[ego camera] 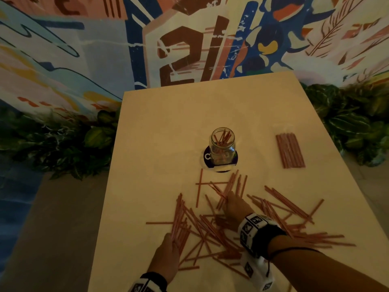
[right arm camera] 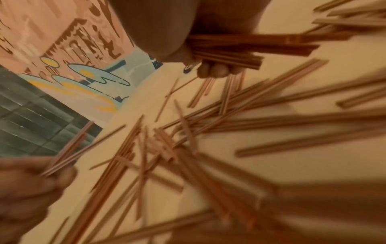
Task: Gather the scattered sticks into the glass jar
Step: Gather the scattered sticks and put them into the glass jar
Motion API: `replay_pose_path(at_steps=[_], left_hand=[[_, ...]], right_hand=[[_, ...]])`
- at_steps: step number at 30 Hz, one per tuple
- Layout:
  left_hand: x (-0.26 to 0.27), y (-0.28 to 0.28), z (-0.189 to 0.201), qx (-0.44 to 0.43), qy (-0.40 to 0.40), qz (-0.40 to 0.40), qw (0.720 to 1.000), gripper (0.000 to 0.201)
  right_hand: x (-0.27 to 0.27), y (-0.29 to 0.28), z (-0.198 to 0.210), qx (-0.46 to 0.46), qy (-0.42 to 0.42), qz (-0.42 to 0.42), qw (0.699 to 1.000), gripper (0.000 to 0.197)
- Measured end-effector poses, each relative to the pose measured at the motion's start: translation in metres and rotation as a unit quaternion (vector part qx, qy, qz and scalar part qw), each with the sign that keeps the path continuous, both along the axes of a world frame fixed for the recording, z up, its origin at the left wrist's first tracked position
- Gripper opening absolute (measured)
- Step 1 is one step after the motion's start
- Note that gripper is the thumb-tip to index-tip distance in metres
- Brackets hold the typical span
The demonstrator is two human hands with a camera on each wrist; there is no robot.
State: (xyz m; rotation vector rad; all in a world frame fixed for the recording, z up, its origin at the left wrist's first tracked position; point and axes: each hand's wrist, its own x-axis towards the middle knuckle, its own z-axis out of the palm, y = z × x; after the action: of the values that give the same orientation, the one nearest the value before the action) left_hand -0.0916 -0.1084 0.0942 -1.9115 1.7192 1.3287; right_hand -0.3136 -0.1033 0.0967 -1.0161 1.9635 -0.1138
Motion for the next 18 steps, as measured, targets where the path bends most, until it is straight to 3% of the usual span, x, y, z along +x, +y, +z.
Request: replay_pose_path(at_steps=[3, 7, 10, 14, 18], left_hand=[[-0.013, -0.001, 0.001, -0.039, 0.006, 0.045, 0.998, 0.018], [-0.036, -0.001, 0.005, -0.060, 0.034, 0.091, 0.993, 0.035], [-0.050, -0.004, 0.004, -0.063, 0.015, 0.077, 0.995, 0.033], [-0.059, -0.008, -0.002, -0.059, -0.017, 0.050, 0.997, 0.029], [-0.061, -0.012, -0.008, -0.050, -0.001, 0.036, 0.998, 0.025]], right_hand=[[0.020, 0.016, -0.003, 0.012, -0.038, -0.006, 0.999, 0.040], [0.039, 0.029, -0.012, 0.030, -0.032, -0.015, 0.999, 0.047], [0.044, 0.029, -0.021, 0.049, 0.006, 0.006, 0.999, 0.036], [0.045, 0.024, -0.020, 0.055, -0.003, 0.008, 0.998, 0.032], [0.036, 0.025, -0.007, -0.027, -0.046, -0.031, 0.998, 0.023]])
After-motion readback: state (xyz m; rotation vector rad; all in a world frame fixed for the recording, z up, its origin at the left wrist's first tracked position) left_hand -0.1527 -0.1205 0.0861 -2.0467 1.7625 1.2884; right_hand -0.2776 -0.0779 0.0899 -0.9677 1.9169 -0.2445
